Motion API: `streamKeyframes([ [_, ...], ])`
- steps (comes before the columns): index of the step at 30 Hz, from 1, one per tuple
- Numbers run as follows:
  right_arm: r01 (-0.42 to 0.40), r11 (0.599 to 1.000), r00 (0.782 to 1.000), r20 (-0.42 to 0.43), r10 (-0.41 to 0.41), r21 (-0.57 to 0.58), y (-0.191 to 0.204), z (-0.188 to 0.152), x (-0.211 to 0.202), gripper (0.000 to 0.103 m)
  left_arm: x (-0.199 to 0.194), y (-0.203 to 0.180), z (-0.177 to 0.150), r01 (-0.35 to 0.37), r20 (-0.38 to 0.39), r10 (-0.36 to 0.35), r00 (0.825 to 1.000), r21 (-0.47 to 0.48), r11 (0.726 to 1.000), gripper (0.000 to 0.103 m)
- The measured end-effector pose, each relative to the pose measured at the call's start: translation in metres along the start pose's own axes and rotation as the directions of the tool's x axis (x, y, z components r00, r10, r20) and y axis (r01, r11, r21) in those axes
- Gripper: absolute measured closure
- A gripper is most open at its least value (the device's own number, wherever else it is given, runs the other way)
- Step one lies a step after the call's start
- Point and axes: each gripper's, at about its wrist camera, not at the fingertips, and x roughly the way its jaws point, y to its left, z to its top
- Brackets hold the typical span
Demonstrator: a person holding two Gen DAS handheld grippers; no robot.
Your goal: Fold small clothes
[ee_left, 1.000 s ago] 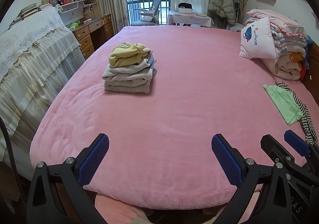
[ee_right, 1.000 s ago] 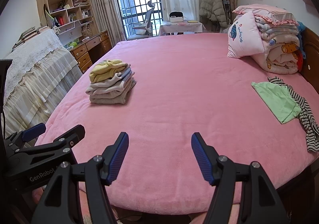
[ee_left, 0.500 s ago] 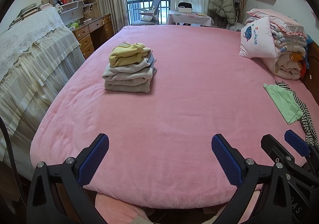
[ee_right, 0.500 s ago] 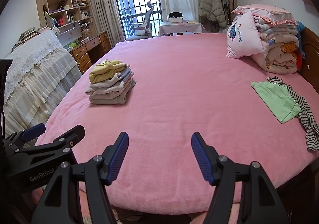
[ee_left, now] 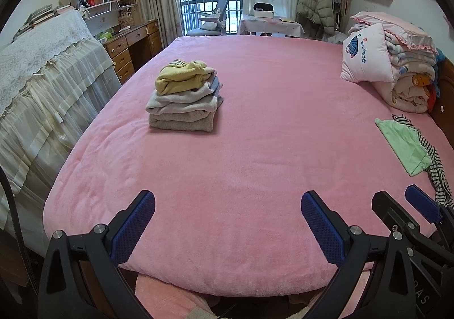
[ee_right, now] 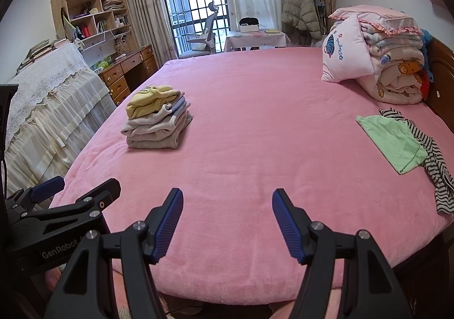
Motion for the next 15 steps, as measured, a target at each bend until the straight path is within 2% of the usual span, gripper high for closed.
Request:
streamKeyframes([
  [15,-0.001,1.000,1.000,-0.003,0.001,0.002,-0.0012,-0.0003,0.0005,0.037,0.0000,0.0001,0.0001,-0.001,-0.001,0.001,1.000,0.001,1.000,0.001],
])
